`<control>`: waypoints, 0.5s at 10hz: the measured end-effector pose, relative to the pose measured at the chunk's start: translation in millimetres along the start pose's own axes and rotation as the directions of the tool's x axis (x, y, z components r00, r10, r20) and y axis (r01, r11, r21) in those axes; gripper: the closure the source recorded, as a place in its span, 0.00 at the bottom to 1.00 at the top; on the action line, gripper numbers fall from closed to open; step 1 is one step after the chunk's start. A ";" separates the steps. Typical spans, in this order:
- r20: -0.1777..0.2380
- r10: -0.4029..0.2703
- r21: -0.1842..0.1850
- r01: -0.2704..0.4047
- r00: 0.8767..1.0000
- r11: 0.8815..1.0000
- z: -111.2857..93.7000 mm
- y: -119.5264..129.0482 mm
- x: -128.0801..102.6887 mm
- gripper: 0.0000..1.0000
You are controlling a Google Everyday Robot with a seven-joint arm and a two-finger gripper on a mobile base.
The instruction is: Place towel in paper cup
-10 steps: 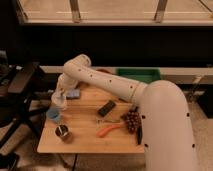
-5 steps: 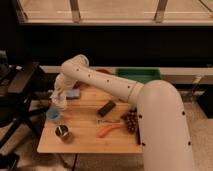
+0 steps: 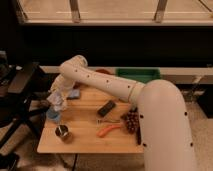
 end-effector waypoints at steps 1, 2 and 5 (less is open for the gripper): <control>-0.013 0.010 -0.007 -0.010 1.000 1.000 -7.7 7.7 4.9 0.20; -0.030 0.021 -0.015 -0.022 0.999 1.000 -17.1 17.1 11.5 0.20; -0.067 0.089 -0.036 -0.092 0.994 0.995 -47.1 59.4 35.4 0.20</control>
